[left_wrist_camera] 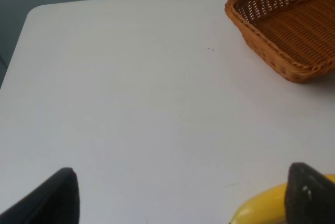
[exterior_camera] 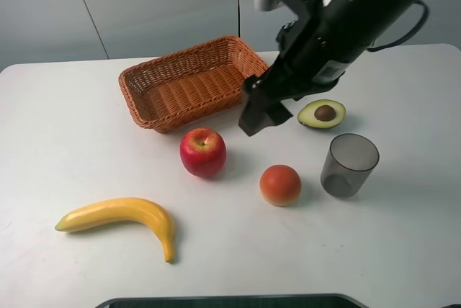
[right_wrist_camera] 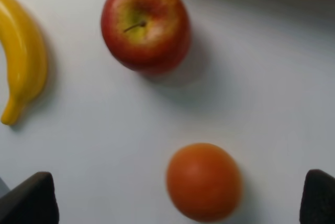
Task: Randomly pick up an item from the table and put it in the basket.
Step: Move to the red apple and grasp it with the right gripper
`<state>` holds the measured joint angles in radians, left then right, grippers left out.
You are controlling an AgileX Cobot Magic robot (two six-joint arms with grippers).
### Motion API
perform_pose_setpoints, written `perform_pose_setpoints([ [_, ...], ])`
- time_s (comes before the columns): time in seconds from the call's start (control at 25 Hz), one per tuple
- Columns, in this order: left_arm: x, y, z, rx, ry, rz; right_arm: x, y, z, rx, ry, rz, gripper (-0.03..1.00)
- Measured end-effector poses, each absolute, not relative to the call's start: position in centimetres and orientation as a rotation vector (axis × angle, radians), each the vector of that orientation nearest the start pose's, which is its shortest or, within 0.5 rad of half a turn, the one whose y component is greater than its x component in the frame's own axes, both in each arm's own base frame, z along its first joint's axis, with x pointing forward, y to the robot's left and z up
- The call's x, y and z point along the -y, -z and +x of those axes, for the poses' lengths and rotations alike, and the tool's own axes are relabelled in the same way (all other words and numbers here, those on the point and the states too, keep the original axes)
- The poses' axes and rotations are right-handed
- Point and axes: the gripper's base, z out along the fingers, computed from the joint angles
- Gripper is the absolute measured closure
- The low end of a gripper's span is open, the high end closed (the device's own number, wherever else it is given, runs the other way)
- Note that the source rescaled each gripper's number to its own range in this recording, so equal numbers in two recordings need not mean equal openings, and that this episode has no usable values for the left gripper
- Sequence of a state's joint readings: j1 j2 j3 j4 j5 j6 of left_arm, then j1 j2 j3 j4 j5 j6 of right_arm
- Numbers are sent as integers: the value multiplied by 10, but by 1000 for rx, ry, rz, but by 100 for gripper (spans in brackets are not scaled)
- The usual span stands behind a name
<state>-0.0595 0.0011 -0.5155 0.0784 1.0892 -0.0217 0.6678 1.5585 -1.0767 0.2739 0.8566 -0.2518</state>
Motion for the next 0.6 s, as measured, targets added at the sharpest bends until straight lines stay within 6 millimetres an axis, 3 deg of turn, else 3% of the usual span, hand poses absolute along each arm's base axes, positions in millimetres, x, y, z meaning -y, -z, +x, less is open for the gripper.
perform_pose_setpoints([
  [0.24, -7, -279, -7, -2056, -44, 33, -254, -212, 243, -2805, -399, -905, -3],
  [0.6, -7, -279, -7, -2056, -44, 33, -281, -179, 274, -2888, -177, -572, -3],
])
